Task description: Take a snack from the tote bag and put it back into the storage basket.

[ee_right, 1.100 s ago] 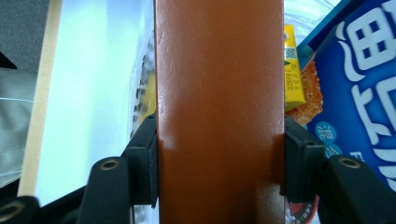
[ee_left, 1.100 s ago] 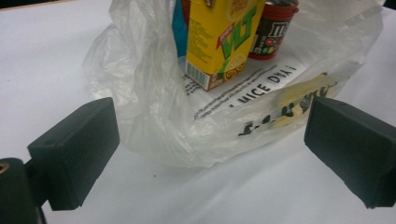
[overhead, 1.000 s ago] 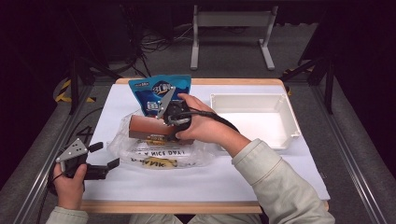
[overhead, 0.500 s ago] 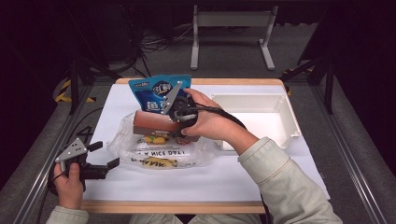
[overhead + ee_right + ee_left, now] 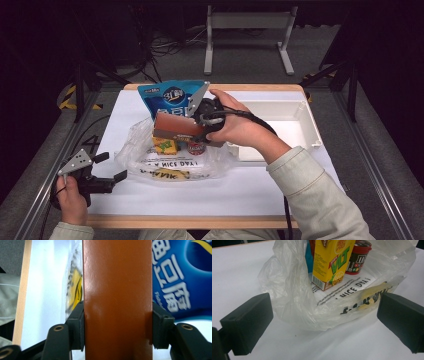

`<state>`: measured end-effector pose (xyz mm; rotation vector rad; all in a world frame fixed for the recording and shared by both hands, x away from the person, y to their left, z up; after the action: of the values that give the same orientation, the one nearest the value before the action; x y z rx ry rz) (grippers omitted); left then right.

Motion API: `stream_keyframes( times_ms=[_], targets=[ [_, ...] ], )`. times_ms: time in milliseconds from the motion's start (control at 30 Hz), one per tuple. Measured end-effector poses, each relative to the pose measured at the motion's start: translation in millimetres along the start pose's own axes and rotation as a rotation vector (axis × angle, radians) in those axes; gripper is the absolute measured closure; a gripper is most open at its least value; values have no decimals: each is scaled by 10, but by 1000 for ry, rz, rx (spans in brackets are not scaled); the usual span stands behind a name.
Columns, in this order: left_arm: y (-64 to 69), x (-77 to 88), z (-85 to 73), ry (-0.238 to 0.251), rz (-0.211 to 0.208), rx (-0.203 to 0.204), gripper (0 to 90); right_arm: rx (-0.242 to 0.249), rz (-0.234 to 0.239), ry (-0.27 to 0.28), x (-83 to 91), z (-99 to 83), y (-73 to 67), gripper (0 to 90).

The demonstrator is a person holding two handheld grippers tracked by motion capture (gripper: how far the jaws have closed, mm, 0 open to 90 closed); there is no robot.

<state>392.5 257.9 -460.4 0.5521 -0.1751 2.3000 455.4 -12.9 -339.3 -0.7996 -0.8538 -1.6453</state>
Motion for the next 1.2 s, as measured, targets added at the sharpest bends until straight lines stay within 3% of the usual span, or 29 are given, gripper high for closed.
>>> stream_keyframes(
  times_ms=[533,933,1200],
  targets=[
    [-1,-20,-3,-5,1,0,9,-27,-63,32,409,-254,202,426],
    [-5,-13,-1,1,6,7,10,-52,-96,27,557,-497,368,426],
    [-7,-14,-3,-1,8,7,9,-96,-114,26,656,-708,522,426]
  ],
)
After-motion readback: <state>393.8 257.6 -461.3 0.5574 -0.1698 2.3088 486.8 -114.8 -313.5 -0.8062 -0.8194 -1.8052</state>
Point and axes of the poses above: each handheld gripper's, and its own axes: x roughly backward along the jaws, z roughly out of its top, y roughly to its right, the point moved 9 cm from there along -x, roughly forward along the jaws, and after that the axes turned 5 degrees about -x, right-handed, at the moved point
